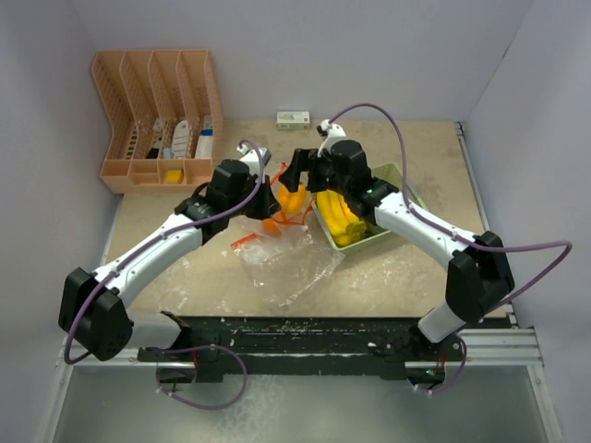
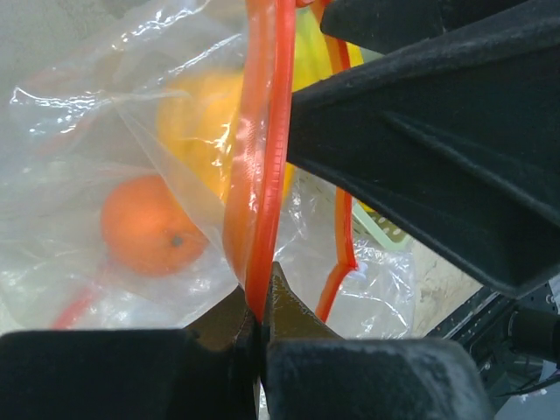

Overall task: Place the food in the zip-top bag and seal the zipper
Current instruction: Place the fake vegetable in the zipper food storage bag, then pick up the fake fruit from the bin.

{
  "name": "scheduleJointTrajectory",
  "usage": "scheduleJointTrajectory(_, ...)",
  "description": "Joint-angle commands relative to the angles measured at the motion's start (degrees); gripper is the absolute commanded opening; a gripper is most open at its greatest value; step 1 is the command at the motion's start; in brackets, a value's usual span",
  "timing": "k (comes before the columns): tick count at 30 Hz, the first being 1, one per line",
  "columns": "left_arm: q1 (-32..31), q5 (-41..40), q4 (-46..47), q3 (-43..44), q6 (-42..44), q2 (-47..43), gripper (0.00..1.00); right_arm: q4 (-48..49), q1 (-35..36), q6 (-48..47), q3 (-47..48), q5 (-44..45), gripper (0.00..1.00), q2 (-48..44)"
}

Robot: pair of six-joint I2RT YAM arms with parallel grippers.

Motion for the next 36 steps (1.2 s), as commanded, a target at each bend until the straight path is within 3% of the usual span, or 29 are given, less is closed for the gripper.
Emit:
scheduleJointTrajectory(1, -0.01, 1.88, 3.47, -0.26, -0.97, -0.56, 0.00, -3.13, 1.85, -3.26, 4.30, 4.00, 1.00, 1.18)
scheduleJointTrajectory(8, -0.03, -1.38, 2.62, -0.39, -0.65, -0.45, 0.00, -7.47, 1.90, -4.76, 0.07, 6.13, 1.00, -6.42)
scheduleJointTrajectory(11, -0.03, -3.57, 2.09, -0.43, -0.86, -0.18, 0.00, -14.01, 1.82, -3.15, -2.12, 9.01, 1.00, -11.75)
scheduleJointTrajectory(18, -0.02, -5.09, 2.69, -1.66, -1.22, -0.90, 0.00, -35.14, -1.02, 5.29, -1.88, 31.60, 0.99, -16.45)
scheduleJointTrajectory(24, 0.04, -4.19, 5.63, -4.16, -1.96, -5.19, 0.00, -39.26, -15.49, 10.02, -0.14, 22.86, 1.00, -12.20)
scheduleJointTrajectory(36, 0.00, -5.63, 5.20, -6.20, -0.02, -9.89, 0.00, -36.10, -26.42, 22.58, 1.68, 22.53, 0.98, -7.48)
